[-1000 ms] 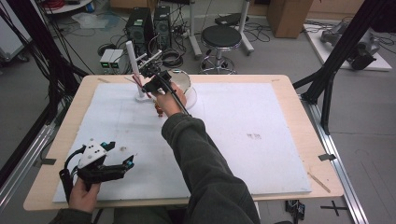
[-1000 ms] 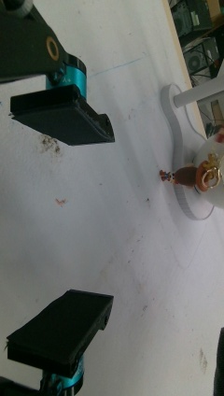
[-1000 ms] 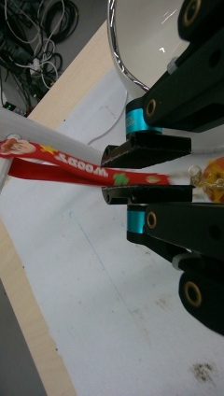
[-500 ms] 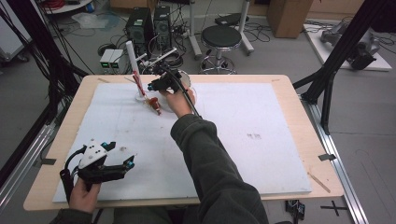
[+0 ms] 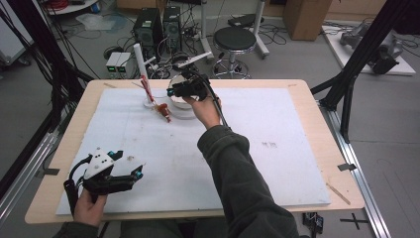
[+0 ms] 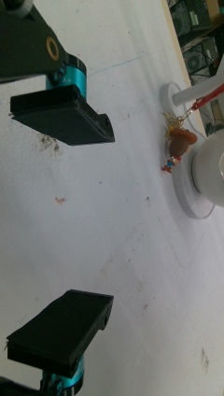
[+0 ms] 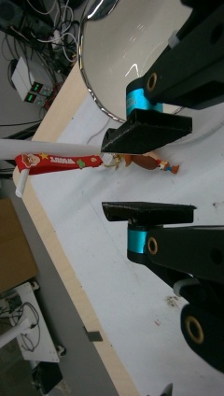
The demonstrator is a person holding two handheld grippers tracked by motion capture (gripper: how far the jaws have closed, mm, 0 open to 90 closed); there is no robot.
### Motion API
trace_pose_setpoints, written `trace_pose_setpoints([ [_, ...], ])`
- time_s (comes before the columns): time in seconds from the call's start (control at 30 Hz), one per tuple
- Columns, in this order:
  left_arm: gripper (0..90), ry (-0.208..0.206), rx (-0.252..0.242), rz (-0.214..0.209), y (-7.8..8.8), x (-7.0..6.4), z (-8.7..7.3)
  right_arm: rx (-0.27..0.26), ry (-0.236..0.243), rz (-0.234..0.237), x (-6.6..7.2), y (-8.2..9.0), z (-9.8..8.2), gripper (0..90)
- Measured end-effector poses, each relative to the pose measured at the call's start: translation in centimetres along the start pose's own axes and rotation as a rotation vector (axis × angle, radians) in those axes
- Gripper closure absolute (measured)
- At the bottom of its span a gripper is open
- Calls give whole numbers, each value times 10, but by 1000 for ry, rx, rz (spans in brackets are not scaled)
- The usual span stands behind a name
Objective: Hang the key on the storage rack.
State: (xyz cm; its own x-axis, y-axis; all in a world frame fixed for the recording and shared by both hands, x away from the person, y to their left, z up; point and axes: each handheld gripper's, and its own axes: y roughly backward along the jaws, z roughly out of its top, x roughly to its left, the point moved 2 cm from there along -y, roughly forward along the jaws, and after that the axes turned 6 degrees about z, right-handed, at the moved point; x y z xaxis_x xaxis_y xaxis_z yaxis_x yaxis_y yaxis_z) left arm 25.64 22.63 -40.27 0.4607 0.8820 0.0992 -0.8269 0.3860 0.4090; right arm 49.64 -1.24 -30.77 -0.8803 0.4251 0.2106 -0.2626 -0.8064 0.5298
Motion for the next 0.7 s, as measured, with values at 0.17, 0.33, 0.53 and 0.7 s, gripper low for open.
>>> trace_pose_setpoints([
  [0.17,187,0,4,-6,-1,0,0,-41,-26,20,-7,15,-14,606],
  [0.33,187,-2,4,-2,0,-1,0,-60,-41,33,-10,28,-28,563],
  [0.53,187,3,2,-1,-1,-1,-1,-100,-48,33,-12,43,-36,519],
  [0.7,187,0,8,0,-1,0,-1,-119,-49,42,-12,53,-40,486],
])
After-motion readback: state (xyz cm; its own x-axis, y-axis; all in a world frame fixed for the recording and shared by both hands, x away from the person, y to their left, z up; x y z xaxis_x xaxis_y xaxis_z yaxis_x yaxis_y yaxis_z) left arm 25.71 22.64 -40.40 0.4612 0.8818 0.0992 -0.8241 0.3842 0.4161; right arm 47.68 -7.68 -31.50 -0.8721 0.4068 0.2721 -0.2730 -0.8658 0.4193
